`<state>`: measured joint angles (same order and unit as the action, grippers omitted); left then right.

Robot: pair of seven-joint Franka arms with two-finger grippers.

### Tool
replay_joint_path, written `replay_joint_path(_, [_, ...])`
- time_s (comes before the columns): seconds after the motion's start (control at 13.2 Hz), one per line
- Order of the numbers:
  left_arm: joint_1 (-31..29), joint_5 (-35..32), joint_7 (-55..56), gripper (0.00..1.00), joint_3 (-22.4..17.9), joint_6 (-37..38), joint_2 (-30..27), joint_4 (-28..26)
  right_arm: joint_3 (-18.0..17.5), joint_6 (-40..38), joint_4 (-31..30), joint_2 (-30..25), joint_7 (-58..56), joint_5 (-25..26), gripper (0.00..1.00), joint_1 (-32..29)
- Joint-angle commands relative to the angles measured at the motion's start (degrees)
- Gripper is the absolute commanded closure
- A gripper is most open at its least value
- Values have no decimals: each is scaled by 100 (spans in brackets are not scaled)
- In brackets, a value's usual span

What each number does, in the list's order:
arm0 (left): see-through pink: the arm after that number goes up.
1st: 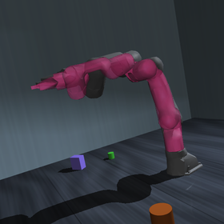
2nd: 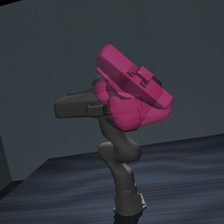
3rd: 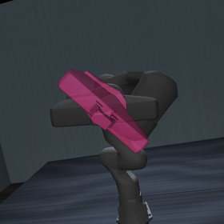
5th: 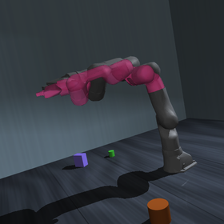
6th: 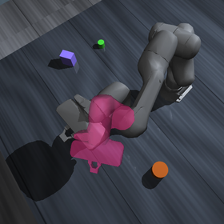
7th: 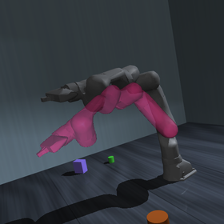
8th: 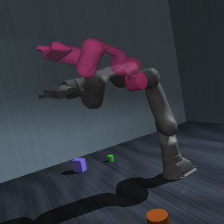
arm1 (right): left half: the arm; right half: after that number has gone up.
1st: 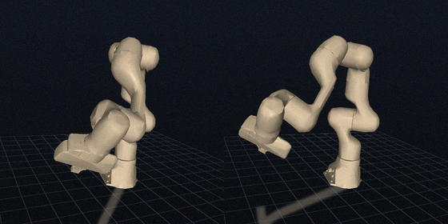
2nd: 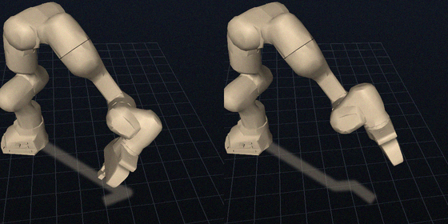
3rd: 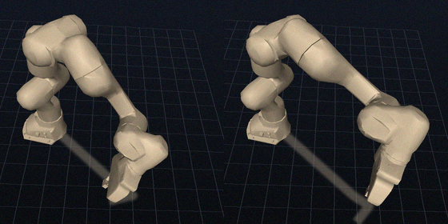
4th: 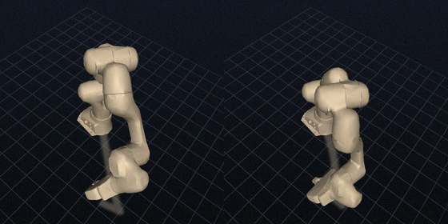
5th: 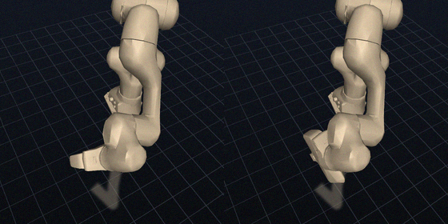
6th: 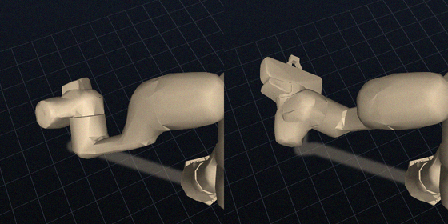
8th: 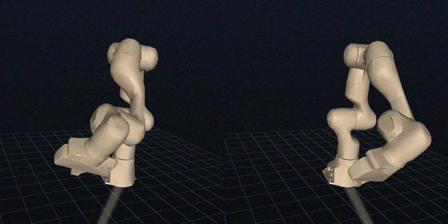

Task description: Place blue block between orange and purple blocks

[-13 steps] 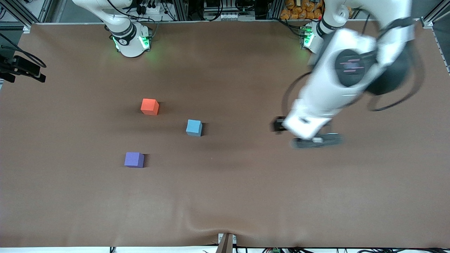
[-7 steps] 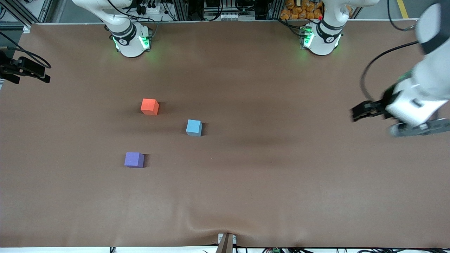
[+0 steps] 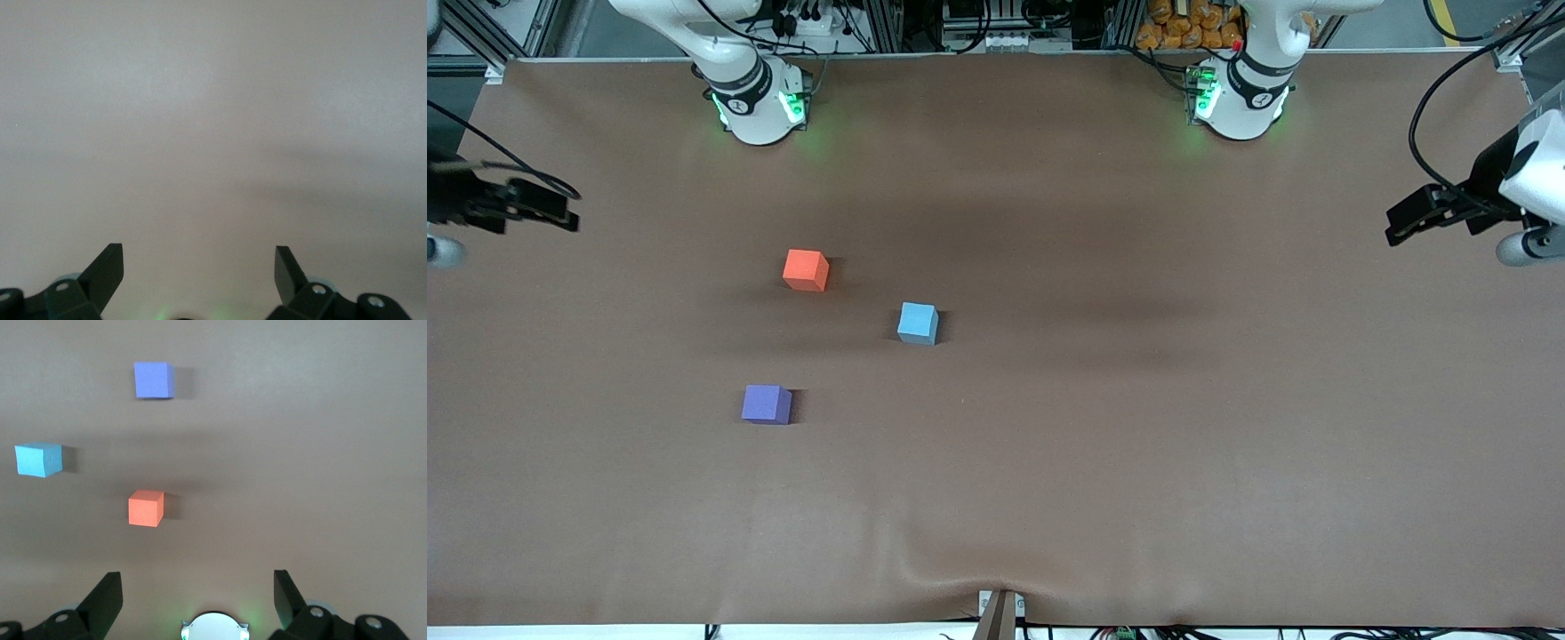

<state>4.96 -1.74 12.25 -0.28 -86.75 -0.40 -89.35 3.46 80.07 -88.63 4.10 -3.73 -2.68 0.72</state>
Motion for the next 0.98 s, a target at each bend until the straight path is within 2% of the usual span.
replay_joint_path(0.0, [-144,-125,-47,0,89,-158,-355,-372,6,-167,109,337,21,-66,0,218])
replay_joint_path(0.15, [-144,-116,-39,0,89,-140,-478,-398,6,-115,118,459,83,-14,0,542])
replay_joint_path(0.38, [-293,-125,-56,0,98,-149,-697,-591,6,534,56,1372,502,-75,0,1183])
replay_joint_path(0.6, [-294,-125,-143,0,116,-254,-935,-882,6,1175,-110,1743,1513,-723,0,1527])
replay_joint_path(0.75, [-267,-116,-546,0,107,-228,-883,-760,6,2226,-661,1875,1900,-927,0,1843])
replay_joint_path(0.91, [-302,-99,-899,0,98,-228,-787,-602,6,3265,-1374,1858,2122,-1400,0,2098])
